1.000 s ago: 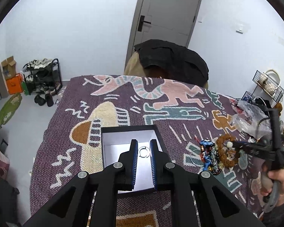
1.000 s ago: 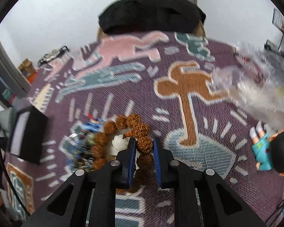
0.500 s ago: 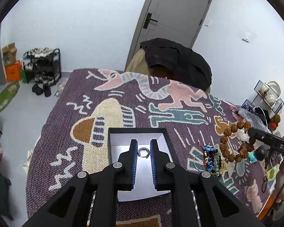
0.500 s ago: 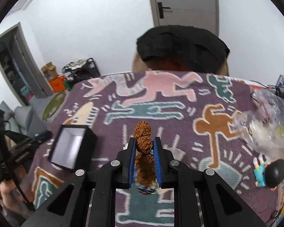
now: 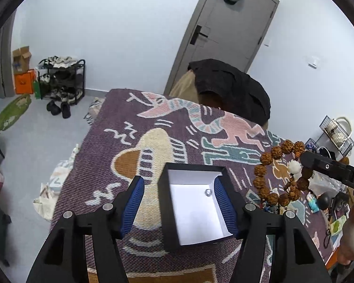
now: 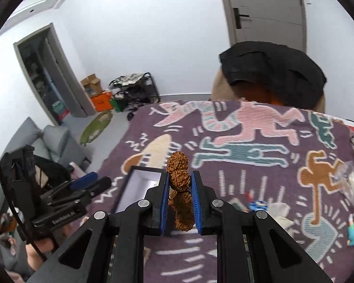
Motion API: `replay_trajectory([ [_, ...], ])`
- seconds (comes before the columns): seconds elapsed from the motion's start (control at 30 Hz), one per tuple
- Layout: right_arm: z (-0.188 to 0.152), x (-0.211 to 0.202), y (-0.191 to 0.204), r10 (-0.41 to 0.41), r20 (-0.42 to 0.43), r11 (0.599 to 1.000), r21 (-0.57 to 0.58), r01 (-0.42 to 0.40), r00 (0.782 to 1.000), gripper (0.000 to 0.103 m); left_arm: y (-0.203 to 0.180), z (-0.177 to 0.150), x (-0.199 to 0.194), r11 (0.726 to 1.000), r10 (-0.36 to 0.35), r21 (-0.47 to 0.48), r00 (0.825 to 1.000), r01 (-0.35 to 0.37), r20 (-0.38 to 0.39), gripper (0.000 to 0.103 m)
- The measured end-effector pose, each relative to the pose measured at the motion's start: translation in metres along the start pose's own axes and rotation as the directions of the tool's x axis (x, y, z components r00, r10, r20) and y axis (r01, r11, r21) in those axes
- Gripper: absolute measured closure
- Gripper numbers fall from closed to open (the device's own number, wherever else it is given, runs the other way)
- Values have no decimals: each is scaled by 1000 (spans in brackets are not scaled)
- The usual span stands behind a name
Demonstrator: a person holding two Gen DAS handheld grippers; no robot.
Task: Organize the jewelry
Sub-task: 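Lower the bracelet into the black box and open the right tool, then move the left tool to the beaded bracelets and close on them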
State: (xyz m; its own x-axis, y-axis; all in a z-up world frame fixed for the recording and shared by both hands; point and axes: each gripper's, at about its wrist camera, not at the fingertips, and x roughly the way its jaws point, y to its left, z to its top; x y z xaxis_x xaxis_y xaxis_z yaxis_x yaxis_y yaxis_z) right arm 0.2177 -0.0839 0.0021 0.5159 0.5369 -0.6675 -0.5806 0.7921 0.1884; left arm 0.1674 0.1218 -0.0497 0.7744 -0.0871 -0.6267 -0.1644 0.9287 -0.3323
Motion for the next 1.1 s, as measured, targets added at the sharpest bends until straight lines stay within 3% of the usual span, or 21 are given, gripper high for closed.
replay_trajectory([
  [0.33,1,45,38,133,-71,991,16,-132,989,84,20,-3,-7,999,22,-33,1000,-22,13,39],
  [0.37,0,52,39,129,-87,992,20,-128,988,80,20,-3,-9,999,22,-32,1000,-21,17,35],
  [0.47,-7,58,37,102,-81,994,31,-100,991,48,17,-4,-14,999,31,-14,998,-30,47,16],
  [0.5,-11,56,35,91,-63,996,32,-89,994,41,15,-5,-15,999,34,-9,998,-34,57,13],
  [0.57,-19,51,29,88,-46,995,47,-86,995,40,11,-5,-18,999,40,-2,996,-40,79,7],
  [0.73,-36,30,6,60,-9,992,110,-59,998,39,0,-3,-22,1000,28,2,995,-29,94,7],
  [0.9,-52,-3,-17,24,66,985,169,-35,998,21,-21,-5,-28,999,8,47,994,-14,110,6],
  [1.1,-71,-30,-45,-4,108,972,232,-22,994,18,-52,-11,-32,994,-23,113,994,11,107,6],
])
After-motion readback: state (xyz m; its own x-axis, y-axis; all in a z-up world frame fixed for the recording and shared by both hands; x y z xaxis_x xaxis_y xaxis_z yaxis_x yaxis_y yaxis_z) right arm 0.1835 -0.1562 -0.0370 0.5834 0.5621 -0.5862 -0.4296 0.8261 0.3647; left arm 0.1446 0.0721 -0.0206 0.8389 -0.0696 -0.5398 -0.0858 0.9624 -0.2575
